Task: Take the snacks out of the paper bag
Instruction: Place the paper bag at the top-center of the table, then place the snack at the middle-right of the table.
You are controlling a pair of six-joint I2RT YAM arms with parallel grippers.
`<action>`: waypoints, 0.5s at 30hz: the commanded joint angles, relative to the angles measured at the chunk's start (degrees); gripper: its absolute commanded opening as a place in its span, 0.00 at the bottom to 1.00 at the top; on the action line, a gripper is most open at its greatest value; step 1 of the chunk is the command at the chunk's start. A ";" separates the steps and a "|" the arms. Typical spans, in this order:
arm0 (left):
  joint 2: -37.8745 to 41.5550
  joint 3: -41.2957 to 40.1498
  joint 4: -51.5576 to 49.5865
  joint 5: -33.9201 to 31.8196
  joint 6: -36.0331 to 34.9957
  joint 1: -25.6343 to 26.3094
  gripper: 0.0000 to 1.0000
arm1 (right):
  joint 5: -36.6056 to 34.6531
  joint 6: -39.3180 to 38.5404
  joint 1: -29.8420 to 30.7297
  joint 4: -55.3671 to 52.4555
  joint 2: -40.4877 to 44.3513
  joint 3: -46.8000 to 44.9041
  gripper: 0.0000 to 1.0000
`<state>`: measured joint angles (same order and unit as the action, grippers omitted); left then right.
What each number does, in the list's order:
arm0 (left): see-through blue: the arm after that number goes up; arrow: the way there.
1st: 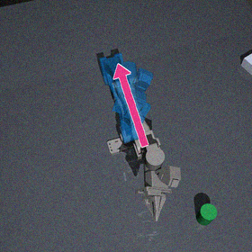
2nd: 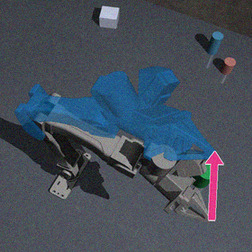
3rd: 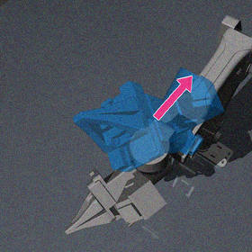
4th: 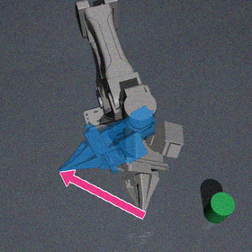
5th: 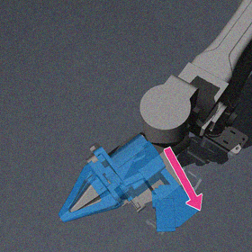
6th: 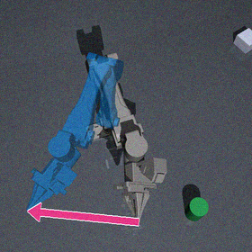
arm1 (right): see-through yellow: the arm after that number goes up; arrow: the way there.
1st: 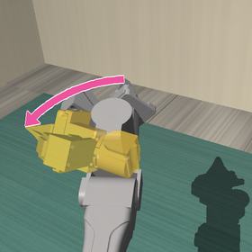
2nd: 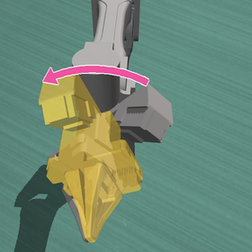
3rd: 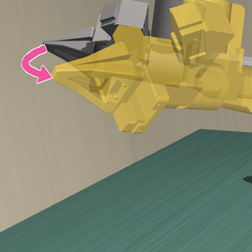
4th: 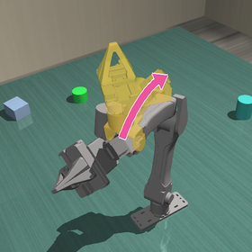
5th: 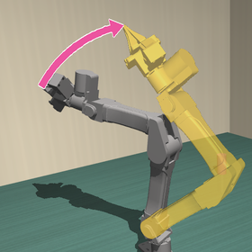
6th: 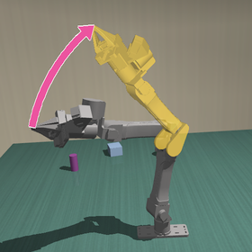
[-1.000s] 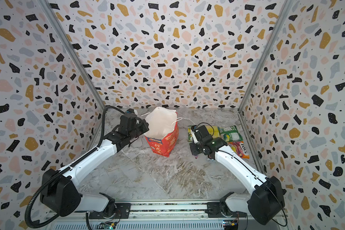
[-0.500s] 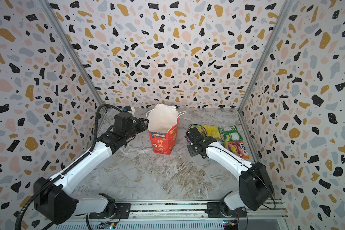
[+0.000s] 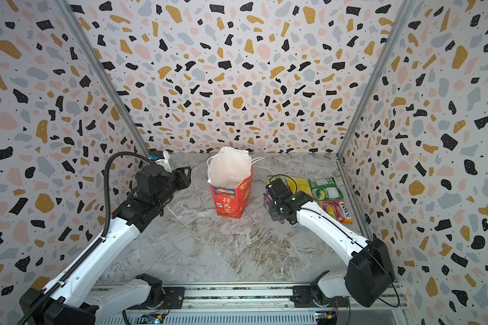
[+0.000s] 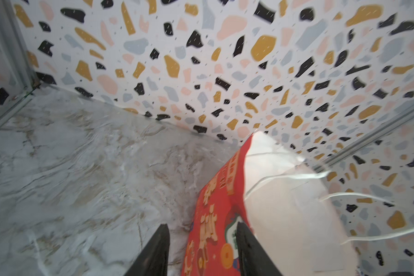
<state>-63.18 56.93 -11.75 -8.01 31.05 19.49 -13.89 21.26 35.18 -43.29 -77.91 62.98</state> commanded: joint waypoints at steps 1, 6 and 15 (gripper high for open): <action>-0.98 -5.63 2.08 -0.57 0.12 -1.25 0.46 | -2.73 4.49 0.29 -2.31 -0.71 1.64 0.00; -1.06 -12.14 6.52 -3.28 1.26 -2.99 0.44 | -6.07 9.37 0.32 -3.43 -2.58 1.18 0.00; -5.71 -13.07 10.32 0.97 1.23 -3.51 0.41 | 2.30 12.96 0.38 3.14 -0.67 -3.29 0.06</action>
<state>-68.58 42.87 -4.99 -8.43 32.38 16.16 -15.22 31.88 35.33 -42.46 -80.40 61.32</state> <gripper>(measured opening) 0.415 0.055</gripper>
